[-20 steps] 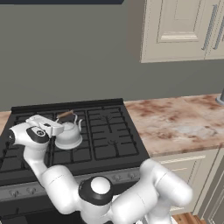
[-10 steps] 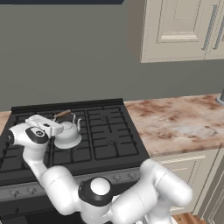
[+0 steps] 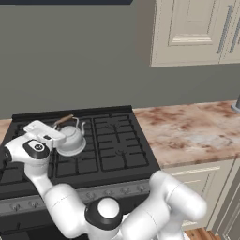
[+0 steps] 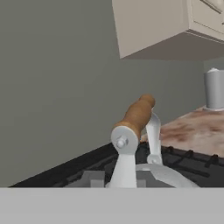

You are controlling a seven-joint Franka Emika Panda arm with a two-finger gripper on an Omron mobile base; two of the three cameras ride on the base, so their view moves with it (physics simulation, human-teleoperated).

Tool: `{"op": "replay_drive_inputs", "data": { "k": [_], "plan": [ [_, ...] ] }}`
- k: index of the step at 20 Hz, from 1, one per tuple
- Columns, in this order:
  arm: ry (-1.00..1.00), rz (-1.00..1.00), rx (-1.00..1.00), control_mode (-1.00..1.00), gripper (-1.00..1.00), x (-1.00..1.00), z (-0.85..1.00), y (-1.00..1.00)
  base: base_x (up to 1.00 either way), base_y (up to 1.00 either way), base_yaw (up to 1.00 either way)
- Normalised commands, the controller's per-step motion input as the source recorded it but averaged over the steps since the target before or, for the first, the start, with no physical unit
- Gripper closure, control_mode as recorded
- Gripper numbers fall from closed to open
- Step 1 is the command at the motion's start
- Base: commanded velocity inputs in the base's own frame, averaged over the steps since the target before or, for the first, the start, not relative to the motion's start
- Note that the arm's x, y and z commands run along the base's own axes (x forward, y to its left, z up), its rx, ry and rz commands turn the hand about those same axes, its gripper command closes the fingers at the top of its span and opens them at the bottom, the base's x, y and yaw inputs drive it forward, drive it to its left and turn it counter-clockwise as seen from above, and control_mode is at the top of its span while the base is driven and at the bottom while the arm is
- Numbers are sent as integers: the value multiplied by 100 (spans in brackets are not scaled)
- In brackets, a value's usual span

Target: The kettle is done boiling. Turn off the stove, then wait for 300 timesteps before moving the kettle to the dining table.

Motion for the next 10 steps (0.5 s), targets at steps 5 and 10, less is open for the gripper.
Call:
{"op": "replay_drive_inputs", "data": {
  "k": [5, 10],
  "plan": [
    [-13, -3, -2, -100, 100, -12, 48, 0, 0, 0, 0],
    [-8, -6, -1, -100, 100, -18, 44, 0, 0, 0, 0]
  ]
}}
